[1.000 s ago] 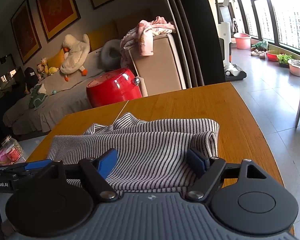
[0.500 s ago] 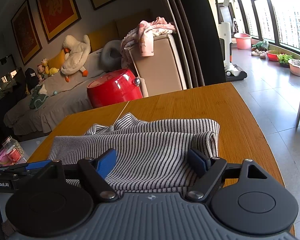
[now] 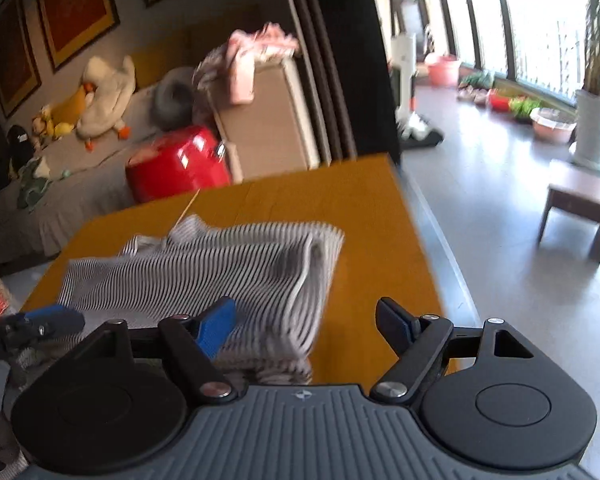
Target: Fold clothes
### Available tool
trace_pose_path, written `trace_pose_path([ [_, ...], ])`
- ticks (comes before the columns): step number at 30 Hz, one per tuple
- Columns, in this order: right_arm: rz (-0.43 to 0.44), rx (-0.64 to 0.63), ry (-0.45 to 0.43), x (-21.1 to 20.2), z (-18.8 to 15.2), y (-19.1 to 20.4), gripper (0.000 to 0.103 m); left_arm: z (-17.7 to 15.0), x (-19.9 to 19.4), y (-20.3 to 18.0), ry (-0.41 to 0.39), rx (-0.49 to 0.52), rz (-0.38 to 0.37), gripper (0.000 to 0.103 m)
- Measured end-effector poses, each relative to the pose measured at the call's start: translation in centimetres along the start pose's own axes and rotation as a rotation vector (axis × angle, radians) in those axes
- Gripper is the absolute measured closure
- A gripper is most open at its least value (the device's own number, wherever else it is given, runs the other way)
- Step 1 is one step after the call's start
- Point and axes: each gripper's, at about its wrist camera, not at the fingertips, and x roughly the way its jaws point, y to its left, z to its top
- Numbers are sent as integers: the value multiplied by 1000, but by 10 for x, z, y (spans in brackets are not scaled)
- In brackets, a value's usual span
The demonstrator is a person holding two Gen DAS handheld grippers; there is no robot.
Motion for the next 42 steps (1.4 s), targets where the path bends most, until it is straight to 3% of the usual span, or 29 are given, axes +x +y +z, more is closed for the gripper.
trace_pose_path([
  [4, 36, 48, 49, 15, 7, 1, 24, 0, 0, 1, -6, -7, -3, 0],
  [5, 39, 35, 60, 19, 6, 6, 38, 0, -1, 1, -11, -12, -5, 0],
  [6, 44, 18, 69, 22, 6, 13, 67, 0, -3, 2, -23, -22, -8, 0],
  [7, 49, 2, 78, 25, 6, 20, 69, 0, -5, 4, -39, -32, -10, 0],
  [8, 51, -25, 57, 23, 9, 27, 80, 1, -8, 4, -55, -43, -5, 0],
  [9, 64, -54, 20, 18, 14, 34, 84, 3, -11, 5, -70, -53, 1, 0],
  [13, 92, -79, -130, -4, 42, 39, 85, 15, -16, 3, -87, -77, -31, 0],
  [16, 36, -67, -77, 10, 39, 26, 85, 21, -9, -1, -72, -70, -64, 0],
  [19, -16, -46, 86, 37, 11, 11, 83, 17, 7, -2, -22, -39, -50, 0],
  [22, -28, -41, 88, 32, 9, 6, 75, 14, 12, -5, -16, 9, -35, 0],
  [25, -70, -51, -5, 17, 35, 16, 59, 13, 13, -5, -12, 12, -36, 0],
  [26, -49, -70, -29, 16, 44, 22, 49, 13, 12, -5, -13, 8, -38, 0],
  [27, -15, -86, -33, 20, 52, 31, 45, 13, 12, -4, -15, 5, -41, 0],
  [31, 110, -126, 46, 65, 64, 68, 45, 13, 12, -3, -17, -2, -47, 0],
  [36, 136, -141, 156, 132, 59, 99, 45, 13, 12, 0, -14, -9, -55, 0],
  [37, 136, -151, 167, 140, 57, 104, 47, 14, 12, 0, -14, -12, -57, 0],
  [38, 133, -169, 171, 146, 54, 108, 59, 14, 12, 1, -14, -16, -60, 0],
  [39, 131, -194, 171, 151, 53, 112, 80, 15, 13, 3, -15, -21, -64, 0],
  [42, 140, -164, 142, 157, 61, 109, 88, 20, 17, 9, -25, -42, -67, 0],
])
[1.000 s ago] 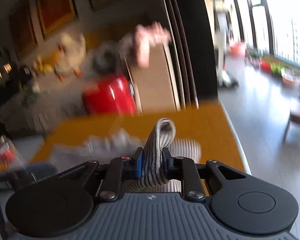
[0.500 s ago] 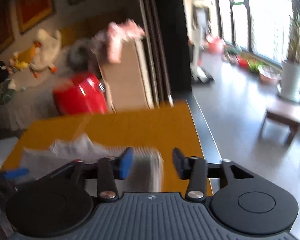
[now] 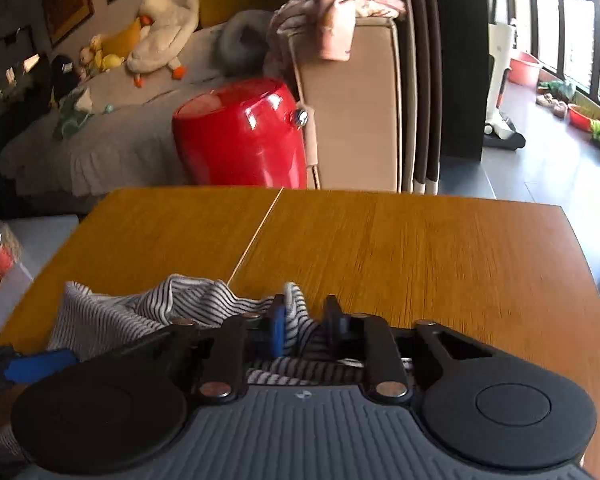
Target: Fold clothes
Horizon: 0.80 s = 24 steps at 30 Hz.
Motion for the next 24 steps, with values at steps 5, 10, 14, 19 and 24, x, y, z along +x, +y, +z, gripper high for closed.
trace_pose_path([
  [5, 120, 4, -136, -71, 5, 9, 98, 21, -21, 24, -22, -113, -16, 0],
  [10, 210, -10, -170, -156, -35, 15, 99, 38, -65, 37, -85, -140, 5, 0],
  [14, 253, 68, -72, -187, -92, 10, 99, 44, -91, 33, -113, -129, -1, 0],
  [19, 223, 164, 73, -177, -155, 5, 100, 43, -102, 16, -121, -108, -5, 0],
  [24, 184, 124, 67, -181, -162, 8, 100, 33, -99, -7, -80, -12, -4, 1],
])
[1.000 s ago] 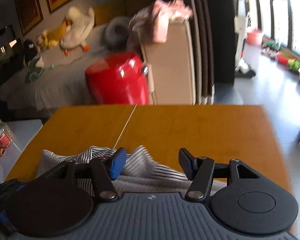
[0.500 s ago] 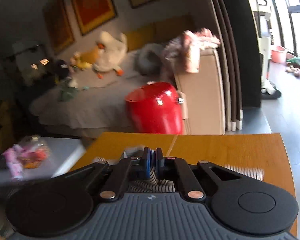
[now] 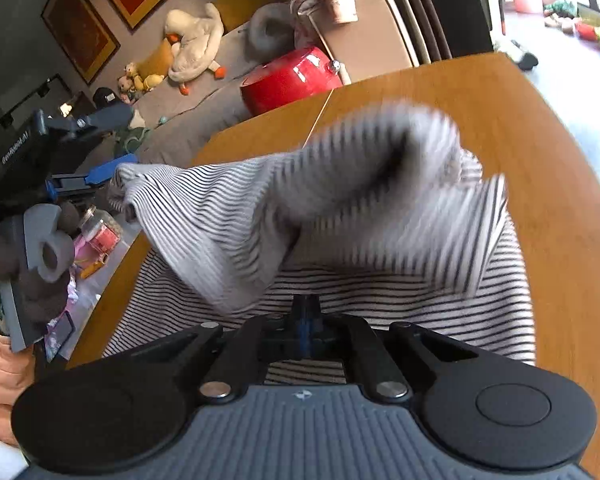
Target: Fold clothes
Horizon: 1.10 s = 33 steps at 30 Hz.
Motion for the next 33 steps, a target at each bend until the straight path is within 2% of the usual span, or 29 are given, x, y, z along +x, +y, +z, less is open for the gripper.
trace_pose_path([
  [1, -11, -42, -1, -5, 1, 6, 99, -3, 1, -4, 10, 23, 2, 3],
  [3, 33, -115, -5, -17, 5, 19, 98, -11, 5, -9, 44, 59, 14, 27],
  [4, 65, -147, -17, -26, 8, 25, 97, -15, 8, -11, 65, 78, 30, 30],
  [6, 117, -203, -51, -45, 15, 36, 87, -24, 9, -12, 100, 105, 40, 34],
  [7, 128, -214, -83, -54, 17, 40, 84, -29, 9, -13, 119, 118, 43, 34],
  [9, 133, -221, -147, -66, 23, 45, 66, -41, 8, -15, 161, 154, 52, 34],
  [11, 103, -214, -185, -67, 27, 42, 53, -53, 7, -19, 213, 197, 52, 32],
  [14, -35, -170, -124, -34, 26, 23, 51, -63, 1, -18, 253, 229, 35, 23],
  [16, -111, -139, -64, -13, 18, 6, 56, -62, -7, -15, 259, 204, 20, 21],
  [18, -105, -138, -86, -14, 10, 2, 57, -55, -17, -8, 245, 136, 9, 13],
  [20, -100, -138, -97, -18, 9, 3, 56, -45, -25, 1, 214, 72, 33, 8],
  [22, -94, -121, -96, -21, 10, 2, 56, -38, -27, 13, 195, 9, 57, 8],
  [25, -87, -85, -118, -34, 17, 2, 54, -33, -19, 31, 221, -108, 61, 8],
  [27, -114, -58, -168, -49, 20, 1, 42, -35, -10, 39, 257, -167, 34, 8],
  [28, -126, -44, -189, -56, 21, -2, 40, -37, -6, 42, 275, -184, 19, 8],
  [30, -175, -12, -211, -66, 26, -10, 25, -40, 3, 41, 294, -176, 8, 8],
  [33, -224, 36, -175, -66, 22, -29, 24, -41, 13, 40, 306, -169, -15, 8],
])
